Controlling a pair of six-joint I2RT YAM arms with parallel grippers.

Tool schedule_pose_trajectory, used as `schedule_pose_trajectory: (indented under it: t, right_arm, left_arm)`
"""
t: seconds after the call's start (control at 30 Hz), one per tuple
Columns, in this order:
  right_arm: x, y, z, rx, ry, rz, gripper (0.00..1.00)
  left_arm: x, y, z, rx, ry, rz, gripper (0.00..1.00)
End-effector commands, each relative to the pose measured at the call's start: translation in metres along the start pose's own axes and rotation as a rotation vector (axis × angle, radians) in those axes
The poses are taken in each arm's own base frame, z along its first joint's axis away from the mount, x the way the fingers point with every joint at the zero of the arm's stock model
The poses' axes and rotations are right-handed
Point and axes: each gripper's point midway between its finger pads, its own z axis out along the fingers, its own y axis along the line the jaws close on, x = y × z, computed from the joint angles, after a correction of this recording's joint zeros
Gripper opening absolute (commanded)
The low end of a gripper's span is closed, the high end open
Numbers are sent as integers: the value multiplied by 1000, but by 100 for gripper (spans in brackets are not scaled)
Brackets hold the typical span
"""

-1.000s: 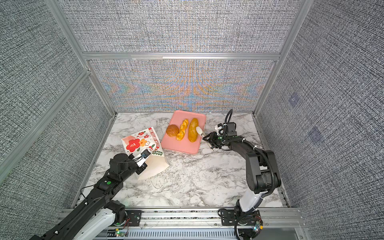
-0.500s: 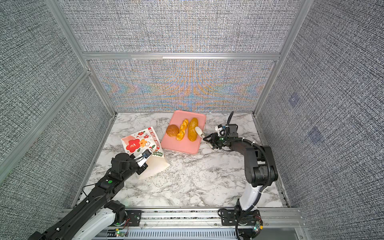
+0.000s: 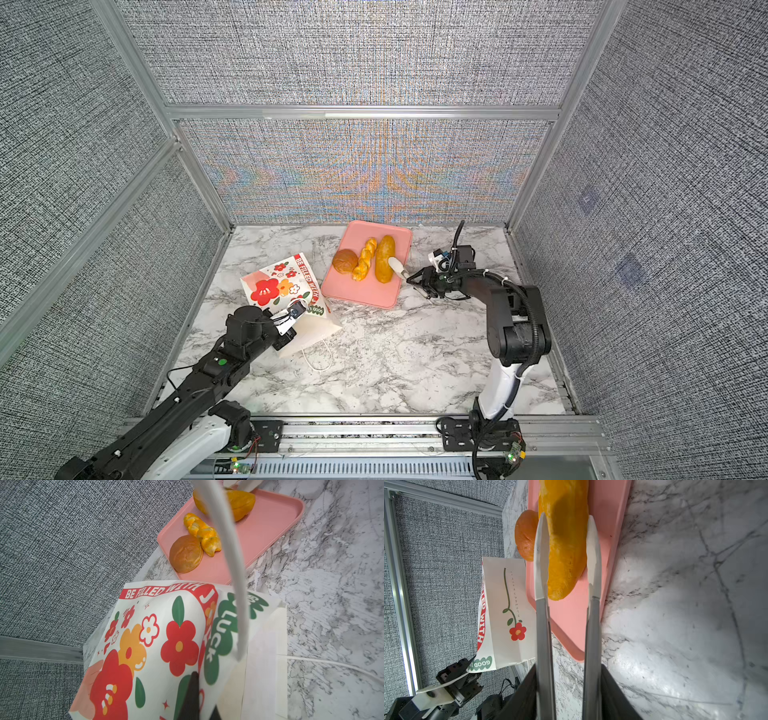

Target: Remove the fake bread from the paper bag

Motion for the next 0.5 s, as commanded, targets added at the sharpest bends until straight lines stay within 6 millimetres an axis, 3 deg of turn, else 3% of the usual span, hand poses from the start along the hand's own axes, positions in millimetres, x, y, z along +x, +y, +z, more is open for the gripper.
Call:
schedule_pose_trajectory:
  t: [0.0,0.47]
  right_arm:
    - [-1,1,-3,-1,5,-27,44]
    - [-2,0,13,-84,31,-1,45]
  left_arm:
    - [8,-2,0,2,43,19,0]
    - [7,-9,3,28,37,28,0]
